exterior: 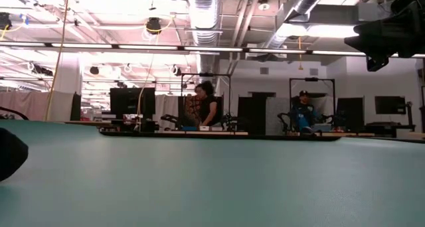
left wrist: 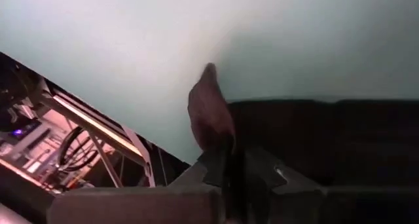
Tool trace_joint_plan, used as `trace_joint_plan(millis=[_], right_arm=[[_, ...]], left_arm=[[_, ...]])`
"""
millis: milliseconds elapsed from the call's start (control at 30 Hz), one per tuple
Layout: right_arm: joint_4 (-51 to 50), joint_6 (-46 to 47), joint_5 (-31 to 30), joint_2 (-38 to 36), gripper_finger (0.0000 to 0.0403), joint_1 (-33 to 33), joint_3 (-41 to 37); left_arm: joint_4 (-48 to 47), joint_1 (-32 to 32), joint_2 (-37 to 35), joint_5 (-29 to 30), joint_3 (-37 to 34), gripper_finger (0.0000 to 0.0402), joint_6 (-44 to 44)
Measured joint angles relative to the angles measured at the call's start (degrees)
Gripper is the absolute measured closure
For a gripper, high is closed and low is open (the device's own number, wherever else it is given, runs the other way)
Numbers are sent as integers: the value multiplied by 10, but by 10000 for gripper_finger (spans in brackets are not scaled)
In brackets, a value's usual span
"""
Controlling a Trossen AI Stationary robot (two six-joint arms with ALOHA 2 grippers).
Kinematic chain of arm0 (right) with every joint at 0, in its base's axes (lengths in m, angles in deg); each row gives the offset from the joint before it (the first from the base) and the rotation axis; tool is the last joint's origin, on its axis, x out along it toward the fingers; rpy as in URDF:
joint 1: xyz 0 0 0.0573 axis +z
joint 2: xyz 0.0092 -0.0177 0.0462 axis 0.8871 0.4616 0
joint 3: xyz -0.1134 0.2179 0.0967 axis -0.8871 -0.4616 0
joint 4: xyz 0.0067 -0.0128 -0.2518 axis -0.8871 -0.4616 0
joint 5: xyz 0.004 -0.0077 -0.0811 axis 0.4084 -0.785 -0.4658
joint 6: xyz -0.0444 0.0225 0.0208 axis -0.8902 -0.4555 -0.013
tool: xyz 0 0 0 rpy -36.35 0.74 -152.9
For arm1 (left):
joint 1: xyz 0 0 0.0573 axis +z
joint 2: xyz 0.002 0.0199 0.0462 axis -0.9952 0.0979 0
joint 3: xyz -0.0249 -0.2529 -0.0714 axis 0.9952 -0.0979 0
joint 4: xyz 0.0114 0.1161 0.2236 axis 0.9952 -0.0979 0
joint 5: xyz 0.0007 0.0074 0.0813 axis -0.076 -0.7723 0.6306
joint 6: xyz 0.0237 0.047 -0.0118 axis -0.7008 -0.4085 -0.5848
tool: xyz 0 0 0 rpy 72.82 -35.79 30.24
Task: Roll towel
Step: Roll the black towel
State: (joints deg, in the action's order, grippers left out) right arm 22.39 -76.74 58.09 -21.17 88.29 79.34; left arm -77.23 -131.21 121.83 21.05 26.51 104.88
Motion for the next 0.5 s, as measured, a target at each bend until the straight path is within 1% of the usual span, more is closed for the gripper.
trace_joint_plan(millis=[33, 100, 233, 300, 367, 500], right_arm=[[2, 0, 0, 0, 242, 0, 0], [14, 0, 0, 0, 242, 0, 0], [38, 0, 0, 0, 242, 0, 0], [38, 0, -1, 0, 242, 0, 0], [38, 0, -1, 1, 242, 0, 0], [38, 19, -1, 12, 242, 0, 0]], left_arm=[[-1, 0, 0, 1, 1, 396, -4], [-4, 7, 0, 26, 15, 400, -13], [-30, 48, 0, 118, 67, 401, -42], [-43, 76, 0, 188, 104, 401, -56], [-57, 103, 0, 271, 146, 401, -78], [-72, 162, 0, 440, 240, 401, -150]])
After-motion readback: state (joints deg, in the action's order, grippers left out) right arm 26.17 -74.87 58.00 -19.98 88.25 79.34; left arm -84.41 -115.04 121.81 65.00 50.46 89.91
